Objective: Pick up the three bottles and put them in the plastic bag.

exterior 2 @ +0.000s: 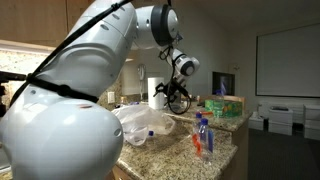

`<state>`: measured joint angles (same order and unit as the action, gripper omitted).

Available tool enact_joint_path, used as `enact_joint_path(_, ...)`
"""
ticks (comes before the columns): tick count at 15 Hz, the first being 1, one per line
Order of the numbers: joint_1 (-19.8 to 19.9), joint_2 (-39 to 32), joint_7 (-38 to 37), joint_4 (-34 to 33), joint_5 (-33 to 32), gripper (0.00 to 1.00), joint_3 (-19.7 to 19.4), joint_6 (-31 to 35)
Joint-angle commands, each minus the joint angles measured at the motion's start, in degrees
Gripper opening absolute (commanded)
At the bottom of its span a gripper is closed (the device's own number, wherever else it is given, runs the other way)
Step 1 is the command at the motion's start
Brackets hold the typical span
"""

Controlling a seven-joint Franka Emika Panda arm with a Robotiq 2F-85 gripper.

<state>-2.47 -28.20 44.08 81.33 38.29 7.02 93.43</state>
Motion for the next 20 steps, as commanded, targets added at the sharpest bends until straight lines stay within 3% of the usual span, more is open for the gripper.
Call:
enact_joint_path(1, -1.9, 8.7, -6.0, 3.0, -7.7, 1.0, -0.3, 3.4)
enact_joint_path(5, -1.5, 13.0, -8.9, 6.5, -17.5, 1.0, -1.1, 10.1)
enact_joint_path(13, 2.1, 14.9, -16.7, 18.2, -34.5, 1.0, -6.9, 26.8)
enact_joint_path(16, 2.4, 14.5, -25.1, 19.4, -41.3, 1.0, -9.0, 27.5)
enact_joint_path(20, 1.2, 14.6, -39.0, 20.5, -49.2, 1.0, -10.6, 23.3)
